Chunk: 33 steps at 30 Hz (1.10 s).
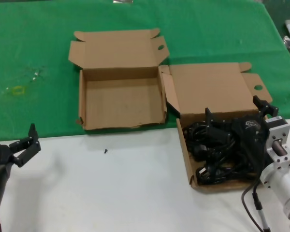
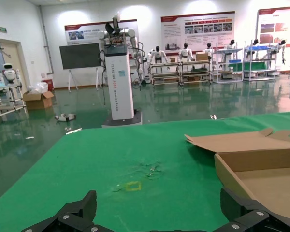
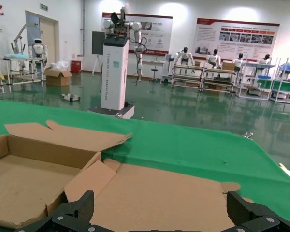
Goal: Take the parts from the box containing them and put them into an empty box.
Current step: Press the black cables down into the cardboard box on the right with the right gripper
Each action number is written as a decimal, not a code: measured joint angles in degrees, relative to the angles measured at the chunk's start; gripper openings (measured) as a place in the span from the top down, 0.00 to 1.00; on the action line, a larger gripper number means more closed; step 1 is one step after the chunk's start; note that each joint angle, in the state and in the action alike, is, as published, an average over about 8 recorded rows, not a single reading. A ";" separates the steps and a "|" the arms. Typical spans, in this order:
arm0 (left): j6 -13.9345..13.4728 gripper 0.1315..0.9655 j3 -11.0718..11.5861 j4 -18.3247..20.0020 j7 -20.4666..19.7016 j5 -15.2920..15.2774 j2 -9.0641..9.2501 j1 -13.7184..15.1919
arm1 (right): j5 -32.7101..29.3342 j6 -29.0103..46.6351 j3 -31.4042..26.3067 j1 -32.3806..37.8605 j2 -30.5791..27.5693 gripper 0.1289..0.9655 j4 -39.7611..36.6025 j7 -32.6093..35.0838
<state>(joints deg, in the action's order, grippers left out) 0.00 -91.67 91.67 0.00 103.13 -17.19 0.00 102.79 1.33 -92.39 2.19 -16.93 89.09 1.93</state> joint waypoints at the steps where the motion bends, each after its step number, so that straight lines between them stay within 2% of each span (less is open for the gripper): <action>1: 0.00 0.07 0.00 0.00 0.00 0.00 0.00 0.00 | 0.03 -0.07 -0.09 -0.07 -0.07 0.00 0.06 -0.05; 5: 0.00 0.07 0.00 0.00 0.00 0.00 0.00 0.00 | 0.30 -0.56 -0.75 -0.48 -0.63 0.00 0.48 -0.35; 14: 0.00 0.22 0.00 0.00 0.00 0.00 0.00 0.00 | 2.71 -2.44 -3.82 -1.30 -5.33 0.00 2.93 -1.81; 20: 0.00 0.40 0.00 0.00 0.00 0.00 0.00 0.00 | 4.61 -1.81 -6.58 -1.30 -12.79 0.00 4.77 -3.22; 22: 0.00 0.46 0.00 0.00 0.00 0.00 0.00 0.00 | 4.65 -0.39 -7.07 -1.36 -15.54 0.00 5.14 -3.49; 26: 0.00 0.46 0.00 0.00 0.00 0.00 0.00 0.00 | 4.28 4.86 -6.60 -1.43 -20.42 0.00 5.39 -2.87; 33: 0.00 0.69 0.00 0.00 0.00 0.00 0.00 0.00 | 4.69 18.62 -4.42 0.89 -27.56 0.00 4.23 1.73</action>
<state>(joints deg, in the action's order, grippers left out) 0.00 -91.68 91.67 0.00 103.13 -17.19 0.00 107.48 19.95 -96.81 3.08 -44.49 93.31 3.66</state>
